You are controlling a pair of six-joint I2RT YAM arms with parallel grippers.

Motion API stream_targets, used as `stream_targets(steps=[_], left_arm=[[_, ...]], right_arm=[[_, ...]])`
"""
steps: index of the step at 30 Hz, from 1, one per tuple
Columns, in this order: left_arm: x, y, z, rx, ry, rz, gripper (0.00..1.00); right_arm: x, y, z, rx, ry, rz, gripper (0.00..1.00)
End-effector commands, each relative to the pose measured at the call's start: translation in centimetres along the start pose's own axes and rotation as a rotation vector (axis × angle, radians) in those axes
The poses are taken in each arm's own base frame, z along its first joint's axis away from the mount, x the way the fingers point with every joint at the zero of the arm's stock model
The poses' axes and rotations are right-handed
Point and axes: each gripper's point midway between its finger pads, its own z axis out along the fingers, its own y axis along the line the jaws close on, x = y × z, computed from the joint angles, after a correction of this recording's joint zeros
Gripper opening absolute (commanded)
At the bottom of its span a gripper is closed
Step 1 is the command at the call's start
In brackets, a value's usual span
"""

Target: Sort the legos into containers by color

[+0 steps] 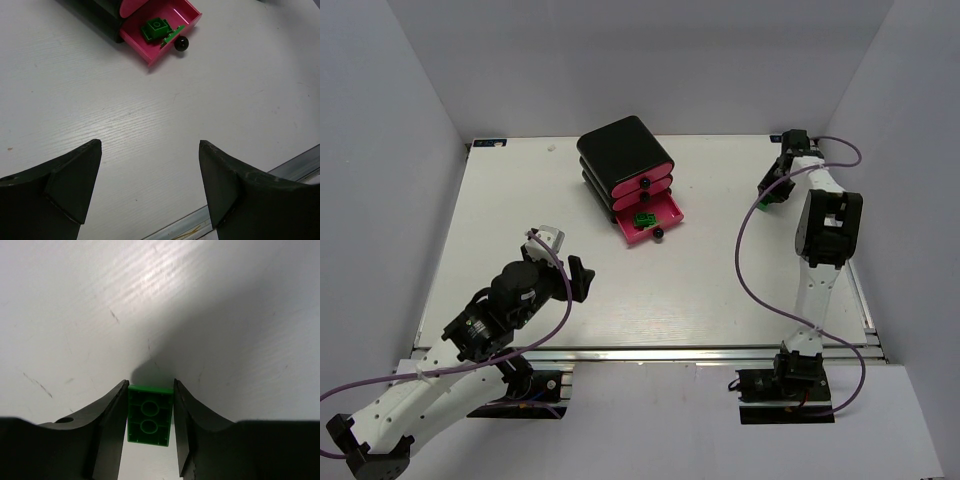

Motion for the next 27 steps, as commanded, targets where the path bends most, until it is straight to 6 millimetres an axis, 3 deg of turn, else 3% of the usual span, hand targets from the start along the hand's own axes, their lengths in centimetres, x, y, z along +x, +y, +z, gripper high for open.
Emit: stream_targets(steps=[1, 5, 7, 10, 11, 12, 13, 14, 15, 16, 18, 20, 25, 27], left_arm=[[-0.1, 0.3, -0.2, -0.013, -0.003, -0.004, 0.88], [-0.3, 0.3, -0.3, -0.014, -0.015, -0.009, 0.88], [-0.4, 0.3, -0.4, -0.011, -0.019, -0.010, 0.88], [-0.5, 0.4, -0.5, -0.012, -0.029, -0.016, 0.88], [-0.5, 0.4, -0.6, -0.014, -0.029, -0.016, 0.88], [-0.5, 0.4, -0.6, -0.014, -0.030, -0.018, 0.88], [-0.5, 0.5, -0.6, -0.017, -0.030, -0.018, 0.88], [-0.6, 0.6, -0.7, -0.020, -0.036, -0.020, 0.88], [-0.6, 0.6, -0.7, -0.022, -0.037, -0.020, 0.88], [-0.6, 0.7, -0.7, -0.025, -0.037, -0.021, 0.88], [-0.6, 0.7, -0.7, -0.028, -0.038, -0.022, 0.89], [-0.6, 0.8, -0.7, -0.036, -0.038, -0.021, 0.89], [-0.5, 1.0, -0.7, -0.043, -0.036, -0.025, 0.89], [-0.4, 1.1, -0.6, -0.053, -0.031, -0.024, 0.89]], right_arm=[[-0.3, 1.3, -3.1, -0.120, -0.039, -0.087, 0.00], [1.7, 4.9, -7.2, -0.373, -0.085, -0.316, 0.00], [4.1, 6.0, -9.9, -0.449, -0.101, -0.427, 0.00], [6.7, 10.0, -13.8, -0.570, -0.210, -0.658, 0.00], [8.0, 10.4, -13.9, -0.615, -0.232, -0.747, 0.00], [8.1, 11.1, -15.5, -0.650, -0.284, -0.790, 0.00], [9.5, 12.5, -16.4, -0.702, -0.302, -0.847, 0.00], [10.6, 12.5, -16.3, -0.725, -0.318, -0.930, 0.00], [10.7, 13.7, -17.7, -0.774, -0.380, -0.988, 0.00], [11.8, 14.4, -18.2, -0.819, -0.391, -1.031, 0.00], [11.9, 16.0, -19.7, -0.882, -0.478, -1.116, 0.00], [12.9, 17.5, -20.4, -0.934, -0.510, -1.177, 0.00], [14.2, 20.2, -20.2, -0.995, -0.602, -1.357, 0.00], [15.6, 21.1, -19.7, -1.014, -0.613, -1.418, 0.00]])
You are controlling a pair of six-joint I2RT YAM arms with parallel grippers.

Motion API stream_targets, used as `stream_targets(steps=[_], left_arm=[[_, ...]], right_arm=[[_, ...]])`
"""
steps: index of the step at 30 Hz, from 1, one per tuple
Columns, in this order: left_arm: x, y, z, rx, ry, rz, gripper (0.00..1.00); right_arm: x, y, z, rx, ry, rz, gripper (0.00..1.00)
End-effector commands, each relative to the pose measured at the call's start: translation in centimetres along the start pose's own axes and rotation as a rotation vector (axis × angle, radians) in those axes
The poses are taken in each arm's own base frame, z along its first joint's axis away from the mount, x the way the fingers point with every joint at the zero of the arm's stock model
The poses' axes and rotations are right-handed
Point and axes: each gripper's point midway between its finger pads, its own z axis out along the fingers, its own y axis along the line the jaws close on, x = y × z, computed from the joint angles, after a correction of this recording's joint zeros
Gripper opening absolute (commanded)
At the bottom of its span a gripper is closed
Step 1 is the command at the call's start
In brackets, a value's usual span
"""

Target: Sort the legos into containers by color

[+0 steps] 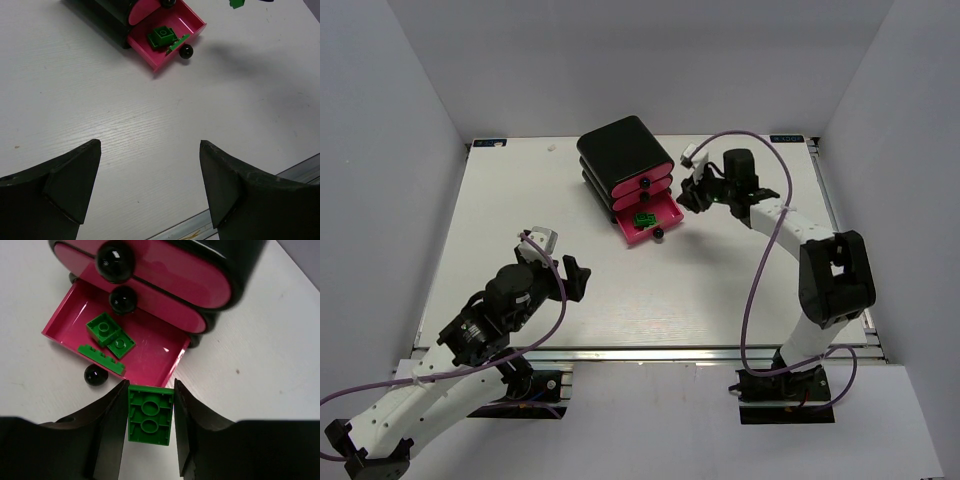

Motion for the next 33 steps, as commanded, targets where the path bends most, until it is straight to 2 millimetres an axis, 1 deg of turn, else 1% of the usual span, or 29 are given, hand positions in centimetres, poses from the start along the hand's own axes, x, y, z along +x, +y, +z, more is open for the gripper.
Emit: stream_targets(steps=[1, 2, 3, 4, 5, 6, 9, 10, 13, 14, 16, 18, 19, 21, 22, 23, 25, 26, 30, 32, 33], left_arm=[[0.3, 0.6, 0.1, -0.030, 0.006, -0.003, 0.89], [0.3, 0.6, 0.1, -0.036, 0.007, -0.002, 0.89], [0.4, 0.7, 0.1, -0.038, 0.011, -0.002, 0.89], [0.5, 0.7, 0.2, -0.041, 0.014, -0.001, 0.89], [0.4, 0.7, 0.2, -0.043, 0.014, -0.003, 0.89], [0.4, 0.8, 0.2, -0.046, 0.013, -0.004, 0.89], [0.4, 0.9, 0.1, -0.050, 0.008, -0.005, 0.90], [0.3, 0.9, 0.1, -0.051, 0.005, -0.006, 0.90], [0.3, 1.0, 0.1, -0.054, 0.004, -0.007, 0.90], [0.3, 1.0, 0.1, -0.056, 0.005, -0.007, 0.90], [0.3, 1.0, 0.1, -0.057, 0.004, -0.008, 0.90], [0.2, 1.1, 0.0, -0.060, 0.002, -0.010, 0.90], [0.3, 1.1, 0.0, -0.062, 0.004, -0.012, 0.90], [0.3, 1.1, -0.1, -0.059, 0.000, -0.015, 0.90], [0.2, 1.1, -0.1, -0.060, -0.003, -0.018, 0.90], [0.1, 1.1, -0.2, -0.060, -0.008, -0.019, 0.90], [0.1, 1.1, -0.2, -0.058, -0.012, -0.019, 0.91], [0.1, 1.1, -0.2, -0.059, -0.010, -0.019, 0.91], [-0.1, 1.1, -0.4, -0.057, -0.016, -0.022, 0.91], [-0.2, 1.3, -0.5, -0.062, -0.024, -0.023, 0.91], [-0.4, 1.3, -0.6, -0.062, -0.036, -0.027, 0.91]], right_arm=[[-2.7, 0.7, 2.1, -0.043, -0.099, -0.241, 0.00], [-2.2, 1.0, 2.8, -0.056, -0.087, -0.248, 0.00], [-2.2, 1.5, 3.3, -0.069, -0.085, -0.256, 0.00], [-2.5, 1.5, 3.5, -0.073, -0.089, -0.272, 0.00], [-2.2, 1.6, 4.0, -0.082, -0.081, -0.268, 0.00], [-2.5, 1.9, 4.3, -0.086, -0.087, -0.276, 0.00], [-2.6, 2.2, 5.0, -0.093, -0.091, -0.287, 0.00], [-2.9, 2.2, 5.2, -0.093, -0.097, -0.291, 0.00], [-2.9, 2.0, 6.0, -0.090, -0.091, -0.295, 0.00], [-3.0, 2.2, 6.3, -0.093, -0.090, -0.295, 0.06], [-2.9, 1.9, 6.8, -0.093, -0.086, -0.292, 0.09], [-2.6, 1.9, 7.3, -0.097, -0.075, -0.281, 0.21], [-2.5, 1.9, 7.6, -0.101, -0.070, -0.278, 0.30], [-2.2, 2.1, 7.9, -0.108, -0.056, -0.268, 0.35], [-2.2, 2.1, 7.9, -0.107, -0.055, -0.266, 0.40], [-2.0, 2.2, 7.9, -0.110, -0.050, -0.261, 0.48], [-1.9, 2.2, 7.7, -0.105, -0.049, -0.260, 0.56], [-1.6, 2.2, 7.6, -0.103, -0.043, -0.256, 0.57], [-1.7, 2.1, 7.3, -0.100, -0.039, -0.243, 0.58], [-2.1, 2.1, 6.7, -0.095, -0.036, -0.219, 0.54], [-2.8, 2.2, 6.4, -0.113, -0.041, -0.218, 0.50]])
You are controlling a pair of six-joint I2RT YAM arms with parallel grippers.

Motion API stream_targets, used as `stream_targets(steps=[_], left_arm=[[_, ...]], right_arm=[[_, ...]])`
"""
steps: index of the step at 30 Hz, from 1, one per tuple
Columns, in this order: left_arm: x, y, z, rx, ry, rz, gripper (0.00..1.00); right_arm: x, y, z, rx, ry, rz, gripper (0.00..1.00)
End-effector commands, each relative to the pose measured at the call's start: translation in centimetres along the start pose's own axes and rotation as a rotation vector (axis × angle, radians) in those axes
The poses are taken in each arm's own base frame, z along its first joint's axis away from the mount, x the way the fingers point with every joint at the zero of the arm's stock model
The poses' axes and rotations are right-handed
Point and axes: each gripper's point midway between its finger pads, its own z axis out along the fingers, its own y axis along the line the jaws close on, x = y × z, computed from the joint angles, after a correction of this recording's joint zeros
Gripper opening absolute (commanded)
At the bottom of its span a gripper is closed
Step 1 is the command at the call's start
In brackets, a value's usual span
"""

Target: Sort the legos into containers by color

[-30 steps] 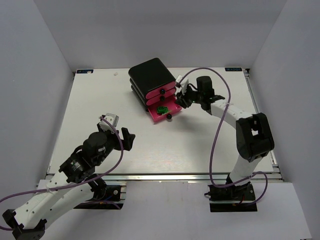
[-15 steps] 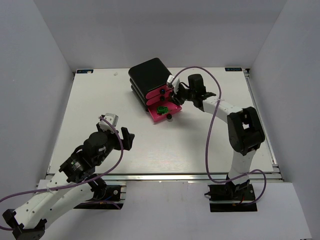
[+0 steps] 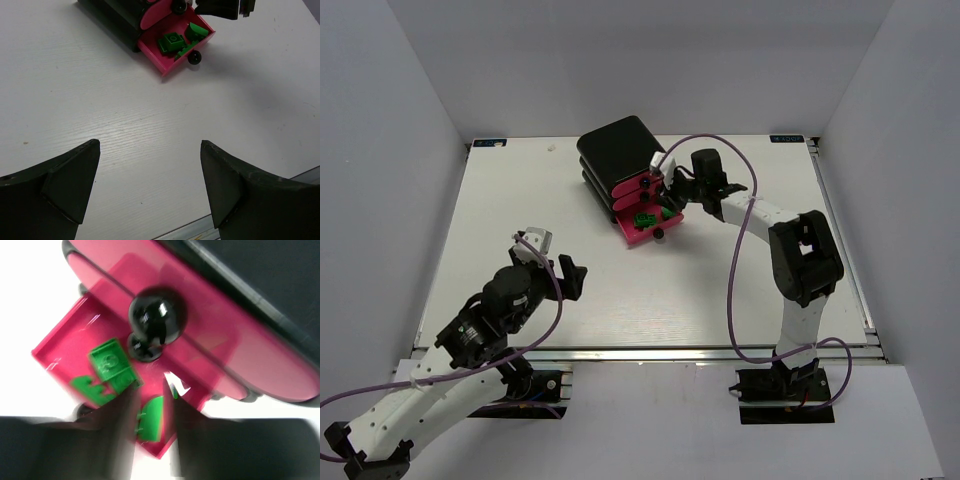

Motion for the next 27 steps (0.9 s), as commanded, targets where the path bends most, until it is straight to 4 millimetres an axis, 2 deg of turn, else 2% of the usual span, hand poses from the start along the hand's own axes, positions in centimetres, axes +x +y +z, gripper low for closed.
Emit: stream_targets(steps=[1, 2, 3, 4, 5, 7, 8, 10, 13, 15, 17, 21, 22, 25, 27], left_arm=[[-0.3, 0.5, -0.4, -0.018, -0.022, -0.014, 0.91], [-0.4, 0.5, -0.5, -0.018, -0.028, -0.018, 0.91], [-0.6, 0.5, -0.7, -0.014, -0.039, -0.024, 0.91], [-0.7, 0.6, -0.8, -0.015, -0.044, -0.025, 0.91], [-0.9, 0.6, -0.9, -0.010, -0.054, -0.031, 0.91], [-1.0, 0.6, -1.0, -0.009, -0.061, -0.034, 0.91], [-1.1, 0.6, -1.1, -0.007, -0.064, -0.035, 0.91], [-1.1, 0.4, -1.1, 0.000, -0.064, -0.033, 0.91], [-1.0, 0.3, -1.0, 0.006, -0.058, -0.028, 0.91], [-1.0, 0.2, -1.0, 0.011, -0.059, -0.029, 0.91], [-1.0, 0.3, -1.0, 0.010, -0.060, -0.028, 0.91], [-1.1, 0.3, -1.1, 0.011, -0.064, -0.029, 0.91], [-1.1, 0.2, -1.1, 0.012, -0.063, -0.029, 0.91], [-1.0, 0.2, -1.0, 0.012, -0.059, -0.028, 0.91], [-1.0, 0.1, -1.0, 0.015, -0.056, -0.025, 0.91]], right_arm=[[-2.3, -0.2, -2.2, -0.027, -0.003, 0.028, 0.24], [-2.6, 0.2, -2.8, -0.067, -0.006, 0.024, 0.03], [-3.4, 0.0, -3.5, -0.076, -0.009, 0.006, 0.00], [-2.4, 1.0, -4.2, -0.125, 0.032, -0.001, 0.00], [-2.6, 2.2, -4.9, -0.190, 0.014, -0.011, 0.00], [-1.4, 4.4, -5.7, -0.298, 0.041, -0.059, 0.00], [0.4, 6.5, -6.7, -0.398, 0.093, -0.129, 0.00], [2.4, 8.0, -7.3, -0.471, 0.143, -0.175, 0.00], [5.0, 8.6, -7.5, -0.492, 0.209, -0.228, 0.00], [6.1, 7.7, -7.1, -0.448, 0.246, -0.274, 0.00], [6.9, 7.8, -6.6, -0.437, 0.262, -0.286, 0.00], [7.2, 6.1, -4.2, -0.312, 0.290, -0.243, 0.00], [6.5, 4.9, -3.4, -0.256, 0.266, -0.263, 0.00], [6.5, 3.4, -2.1, -0.155, 0.271, -0.272, 0.00], [6.8, 3.3, -1.3, -0.132, 0.267, -0.269, 0.00]])
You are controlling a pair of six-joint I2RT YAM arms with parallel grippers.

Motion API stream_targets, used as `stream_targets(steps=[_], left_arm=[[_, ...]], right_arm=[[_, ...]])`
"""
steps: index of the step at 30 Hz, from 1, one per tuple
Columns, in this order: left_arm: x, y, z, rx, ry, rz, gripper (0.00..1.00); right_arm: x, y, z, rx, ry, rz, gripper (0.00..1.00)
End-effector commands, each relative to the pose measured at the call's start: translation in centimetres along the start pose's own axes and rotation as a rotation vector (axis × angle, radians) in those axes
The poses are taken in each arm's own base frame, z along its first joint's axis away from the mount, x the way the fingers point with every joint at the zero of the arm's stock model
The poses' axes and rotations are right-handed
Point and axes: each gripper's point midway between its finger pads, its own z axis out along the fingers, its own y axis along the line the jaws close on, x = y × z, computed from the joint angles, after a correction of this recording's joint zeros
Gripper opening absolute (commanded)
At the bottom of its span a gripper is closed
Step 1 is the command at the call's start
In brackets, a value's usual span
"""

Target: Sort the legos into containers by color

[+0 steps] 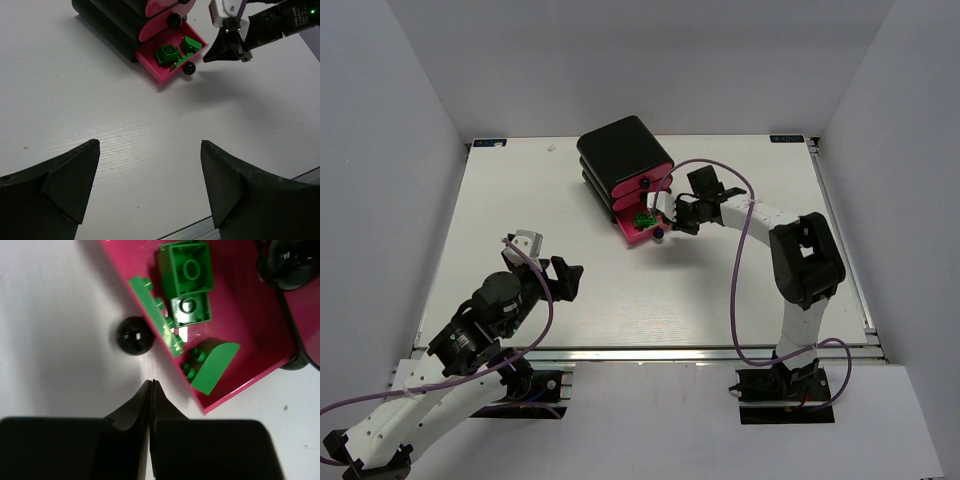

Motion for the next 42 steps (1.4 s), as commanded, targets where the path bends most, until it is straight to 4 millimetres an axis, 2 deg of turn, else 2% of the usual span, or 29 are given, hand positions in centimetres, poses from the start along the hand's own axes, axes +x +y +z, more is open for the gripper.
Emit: stream_targets(steps=[1, 5, 9, 12, 16, 20, 27, 33, 36, 42], left_arm=[[0.3, 0.0, 0.2, 0.001, 0.010, 0.007, 0.91], [0.4, 0.0, 0.2, 0.002, 0.012, 0.008, 0.91], [0.1, 0.0, 0.1, 0.005, 0.002, 0.004, 0.91], [0.1, 0.0, 0.1, 0.005, 0.001, 0.004, 0.91], [0.1, 0.0, 0.0, 0.004, -0.001, 0.005, 0.91], [0.1, 0.0, 0.0, 0.005, -0.004, 0.004, 0.91], [0.1, 0.2, 0.0, -0.004, -0.004, 0.002, 0.92], [0.0, 0.2, -0.1, -0.006, -0.009, 0.000, 0.92], [0.0, 0.3, -0.1, -0.007, -0.010, 0.000, 0.92], [-0.1, 0.3, -0.2, -0.009, -0.015, -0.003, 0.92]], right_arm=[[-0.9, -3.1, 1.3, 0.149, -0.021, 0.007, 0.00], [-1.2, -3.9, 2.4, 0.186, -0.028, 0.031, 0.00], [-1.7, -4.7, 2.7, 0.223, -0.053, 0.062, 0.00], [-2.9, -6.0, 2.8, 0.274, -0.105, 0.082, 0.00], [-3.9, -6.7, 3.3, 0.282, -0.161, 0.121, 0.00], [-4.1, -7.4, 4.1, 0.297, -0.188, 0.154, 0.00], [-4.5, -9.1, 5.6, 0.332, -0.251, 0.245, 0.07], [-4.1, -11.6, 5.4, 0.479, -0.285, 0.382, 0.06], [-4.3, -11.9, 5.3, 0.494, -0.317, 0.412, 0.03], [-4.0, -10.5, 4.7, 0.497, -0.359, 0.437, 0.00]])
